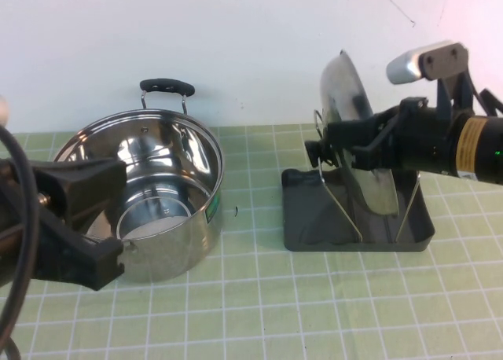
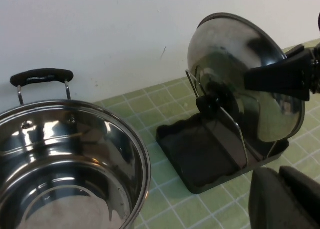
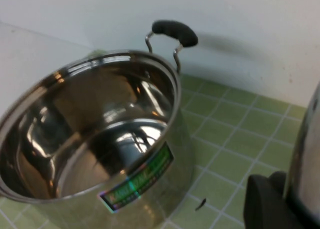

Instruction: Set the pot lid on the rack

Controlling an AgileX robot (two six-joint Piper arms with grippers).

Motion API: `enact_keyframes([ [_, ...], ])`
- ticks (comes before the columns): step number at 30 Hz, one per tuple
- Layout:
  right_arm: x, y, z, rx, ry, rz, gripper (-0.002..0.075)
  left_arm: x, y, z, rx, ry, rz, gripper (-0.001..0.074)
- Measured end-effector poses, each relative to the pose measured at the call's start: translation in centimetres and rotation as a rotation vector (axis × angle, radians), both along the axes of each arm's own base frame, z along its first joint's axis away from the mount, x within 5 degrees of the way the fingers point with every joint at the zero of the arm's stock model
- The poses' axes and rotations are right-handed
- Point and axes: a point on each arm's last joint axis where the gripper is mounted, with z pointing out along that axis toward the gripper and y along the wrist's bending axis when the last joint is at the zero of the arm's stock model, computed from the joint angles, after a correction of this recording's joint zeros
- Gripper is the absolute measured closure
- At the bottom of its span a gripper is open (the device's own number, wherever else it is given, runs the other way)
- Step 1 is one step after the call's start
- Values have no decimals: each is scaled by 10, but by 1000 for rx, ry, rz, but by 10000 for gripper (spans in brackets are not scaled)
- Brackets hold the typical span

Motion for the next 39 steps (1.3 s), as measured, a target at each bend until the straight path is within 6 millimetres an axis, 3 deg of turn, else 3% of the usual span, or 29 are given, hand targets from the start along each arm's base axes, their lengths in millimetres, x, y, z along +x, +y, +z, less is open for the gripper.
enact_keyframes([
  [8,5,-1,-8,-15,60,-37,617,-1,-1,-1,-11,14,-7,734],
  [10,7,-6,-10,-37,72,-52,541,-1,-1,-1,-10,15,-11,734],
  [15,12,-20,-12,-44,97,-93,258,-1,0,-3,24,25,-10,734],
  [19,9,-32,4,-40,54,-109,190,0,3,-6,106,6,3,734],
  [23,-6,-46,40,-53,-67,-115,183,3,11,-7,229,-28,53,734],
  [26,-26,-55,71,-120,-199,-93,214,6,23,-10,334,-26,149,734],
  [27,-35,-57,82,-149,-249,-76,257,7,28,-11,366,-10,199,734],
  [33,-94,-61,137,-159,-477,23,633,0,61,-22,513,178,494,734],
  [39,-137,-63,162,-145,-608,114,716,-11,65,-27,451,276,498,734],
])
